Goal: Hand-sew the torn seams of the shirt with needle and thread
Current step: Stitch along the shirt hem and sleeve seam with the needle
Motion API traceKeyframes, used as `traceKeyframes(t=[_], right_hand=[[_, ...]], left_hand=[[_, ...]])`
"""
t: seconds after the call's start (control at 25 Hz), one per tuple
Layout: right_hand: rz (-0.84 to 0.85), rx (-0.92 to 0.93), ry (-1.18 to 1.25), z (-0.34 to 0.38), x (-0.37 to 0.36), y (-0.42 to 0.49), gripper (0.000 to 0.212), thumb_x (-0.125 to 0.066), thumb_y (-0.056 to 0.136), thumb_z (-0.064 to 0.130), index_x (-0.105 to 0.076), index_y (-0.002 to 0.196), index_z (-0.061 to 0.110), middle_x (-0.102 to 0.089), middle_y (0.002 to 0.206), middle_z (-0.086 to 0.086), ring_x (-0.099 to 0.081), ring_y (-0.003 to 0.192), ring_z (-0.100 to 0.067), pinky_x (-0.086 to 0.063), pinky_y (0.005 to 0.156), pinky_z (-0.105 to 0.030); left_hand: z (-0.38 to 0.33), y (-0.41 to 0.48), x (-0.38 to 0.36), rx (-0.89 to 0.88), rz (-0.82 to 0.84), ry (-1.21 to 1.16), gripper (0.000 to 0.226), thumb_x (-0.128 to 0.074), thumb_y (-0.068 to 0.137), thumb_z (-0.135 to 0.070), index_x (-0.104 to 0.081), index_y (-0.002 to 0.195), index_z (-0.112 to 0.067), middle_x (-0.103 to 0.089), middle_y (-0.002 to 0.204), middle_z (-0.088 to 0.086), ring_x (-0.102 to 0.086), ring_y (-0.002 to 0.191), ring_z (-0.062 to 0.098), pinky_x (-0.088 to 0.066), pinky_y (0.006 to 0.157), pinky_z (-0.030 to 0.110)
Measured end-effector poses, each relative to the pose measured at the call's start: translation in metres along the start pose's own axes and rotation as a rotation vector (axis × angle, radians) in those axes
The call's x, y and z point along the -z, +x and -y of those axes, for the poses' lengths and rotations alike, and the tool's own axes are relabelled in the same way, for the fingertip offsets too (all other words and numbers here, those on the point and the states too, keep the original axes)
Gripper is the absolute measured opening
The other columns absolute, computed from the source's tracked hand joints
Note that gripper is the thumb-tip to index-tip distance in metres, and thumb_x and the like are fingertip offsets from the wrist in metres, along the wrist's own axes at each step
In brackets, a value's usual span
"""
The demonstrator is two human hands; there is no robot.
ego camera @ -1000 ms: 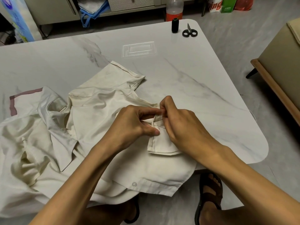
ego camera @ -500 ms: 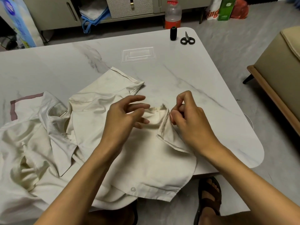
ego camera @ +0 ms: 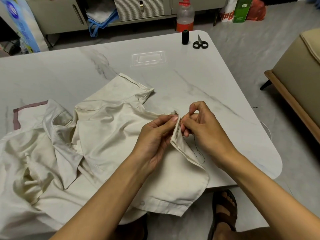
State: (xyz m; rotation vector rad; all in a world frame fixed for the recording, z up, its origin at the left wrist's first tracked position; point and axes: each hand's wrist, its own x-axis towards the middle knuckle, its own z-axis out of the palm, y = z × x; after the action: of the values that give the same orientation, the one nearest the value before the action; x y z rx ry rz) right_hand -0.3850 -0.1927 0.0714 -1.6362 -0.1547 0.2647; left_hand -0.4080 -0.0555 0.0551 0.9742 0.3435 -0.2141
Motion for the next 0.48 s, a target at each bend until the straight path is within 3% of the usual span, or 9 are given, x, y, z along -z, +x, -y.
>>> traceKeyframes(t=[0.16,0.48], right_hand=[[-0.006,-0.003,-0.010,0.0011,-0.0001,-0.0018,0.015,-0.048,0.093,-0.001,-0.041,0.094,0.012,-0.062,0.067,-0.004,-0.054,0.060,-0.019,-0.048,0.075,-0.045],[-0.027,0.061,-0.156,-0.0003,-0.0041,-0.0033,0.020,-0.048,0.091,0.001,-0.041,0.088,0.019,-0.061,0.067,-0.004,-0.055,0.060,-0.017,-0.047,0.070,-0.040]], left_hand=[[-0.0013,-0.0015,-0.0015,-0.017,0.008,-0.017,0.009,-0.061,0.093,-0.007,-0.064,0.091,0.001,-0.061,0.076,0.016,-0.062,0.065,0.025,-0.057,0.067,0.029],[0.0019,-0.0040,-0.0041,-0.079,-0.067,-0.010,0.013,-0.063,0.091,-0.007,-0.065,0.099,0.003,-0.064,0.077,0.018,-0.065,0.063,0.023,-0.059,0.067,0.029]])
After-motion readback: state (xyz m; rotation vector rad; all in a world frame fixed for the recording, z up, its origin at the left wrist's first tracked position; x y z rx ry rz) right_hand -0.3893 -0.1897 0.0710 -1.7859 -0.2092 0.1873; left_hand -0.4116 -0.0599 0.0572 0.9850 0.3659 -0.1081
